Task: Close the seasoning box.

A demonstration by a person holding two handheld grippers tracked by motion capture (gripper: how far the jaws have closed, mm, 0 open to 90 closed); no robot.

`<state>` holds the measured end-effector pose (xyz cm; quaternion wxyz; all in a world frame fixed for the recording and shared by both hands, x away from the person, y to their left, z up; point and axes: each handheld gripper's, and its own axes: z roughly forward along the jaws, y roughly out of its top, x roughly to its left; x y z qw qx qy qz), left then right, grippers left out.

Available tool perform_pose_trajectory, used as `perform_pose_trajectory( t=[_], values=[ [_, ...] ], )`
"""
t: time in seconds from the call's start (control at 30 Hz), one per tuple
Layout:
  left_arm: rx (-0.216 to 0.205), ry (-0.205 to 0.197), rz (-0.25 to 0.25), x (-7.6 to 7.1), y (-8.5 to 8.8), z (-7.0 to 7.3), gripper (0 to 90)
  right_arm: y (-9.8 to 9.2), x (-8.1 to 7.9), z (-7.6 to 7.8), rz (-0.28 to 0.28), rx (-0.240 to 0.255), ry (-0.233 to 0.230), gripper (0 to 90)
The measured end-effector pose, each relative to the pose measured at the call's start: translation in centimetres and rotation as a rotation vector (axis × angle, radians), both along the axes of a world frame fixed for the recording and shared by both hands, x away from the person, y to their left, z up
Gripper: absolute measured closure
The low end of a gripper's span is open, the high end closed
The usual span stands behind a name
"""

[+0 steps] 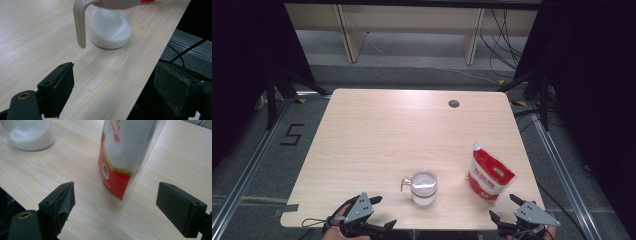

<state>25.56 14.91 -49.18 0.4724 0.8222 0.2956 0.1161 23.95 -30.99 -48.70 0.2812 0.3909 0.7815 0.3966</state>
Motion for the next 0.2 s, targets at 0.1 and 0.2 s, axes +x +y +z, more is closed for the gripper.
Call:
perform_pose_trajectory(
  t=[0.1,0.2],
  values=[
    [0.011,0.003,-0.003,0.00,0.03,0.08,15.9,0.11,-0.16,0.01,-0.009,0.017,0.030,16.4],
    [0.014,0.002,-0.006,0.04,0.07,0.09,15.9,-0.02,0.01,-0.01,-0.002,-0.004,-0.003,16.4]
  ],
)
